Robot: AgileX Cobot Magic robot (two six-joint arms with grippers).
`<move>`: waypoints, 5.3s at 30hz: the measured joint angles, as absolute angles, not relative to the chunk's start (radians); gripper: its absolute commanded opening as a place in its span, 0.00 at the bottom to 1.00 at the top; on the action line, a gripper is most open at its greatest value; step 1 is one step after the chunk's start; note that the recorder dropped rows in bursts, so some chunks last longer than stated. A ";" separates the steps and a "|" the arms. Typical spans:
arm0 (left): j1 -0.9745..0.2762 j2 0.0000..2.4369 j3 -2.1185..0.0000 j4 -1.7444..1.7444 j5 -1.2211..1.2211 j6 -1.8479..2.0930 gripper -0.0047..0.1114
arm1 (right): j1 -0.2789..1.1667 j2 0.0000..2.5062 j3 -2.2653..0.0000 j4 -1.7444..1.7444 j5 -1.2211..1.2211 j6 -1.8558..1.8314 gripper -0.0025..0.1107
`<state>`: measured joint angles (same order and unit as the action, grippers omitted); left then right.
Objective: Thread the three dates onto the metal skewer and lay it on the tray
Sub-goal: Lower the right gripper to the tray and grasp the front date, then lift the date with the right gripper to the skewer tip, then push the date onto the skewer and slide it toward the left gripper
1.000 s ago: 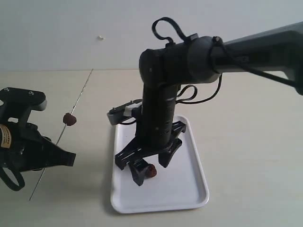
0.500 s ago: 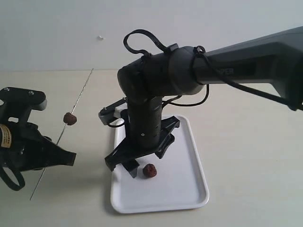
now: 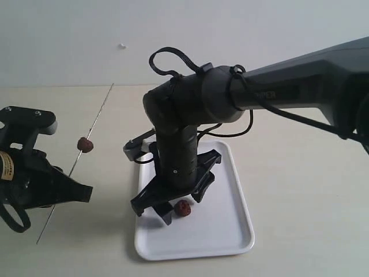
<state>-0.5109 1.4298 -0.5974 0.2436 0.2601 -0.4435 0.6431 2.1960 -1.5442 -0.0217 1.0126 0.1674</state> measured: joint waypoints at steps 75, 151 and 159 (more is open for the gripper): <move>-0.584 1.430 -0.597 0.246 0.269 -0.271 0.04 | 0.066 1.997 -1.545 0.812 1.222 -0.727 0.27; -0.429 1.643 -0.597 0.558 -0.353 0.146 0.04 | -0.043 1.997 -1.597 1.043 1.222 -0.614 0.26; -0.429 1.643 -0.597 0.546 -0.353 0.149 0.04 | -0.043 1.997 -1.597 1.064 1.222 -0.614 0.26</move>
<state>-0.4292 1.6428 -0.5974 0.5461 -0.3527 0.1493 -0.0433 1.9968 -1.5972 1.0637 1.2219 -0.6137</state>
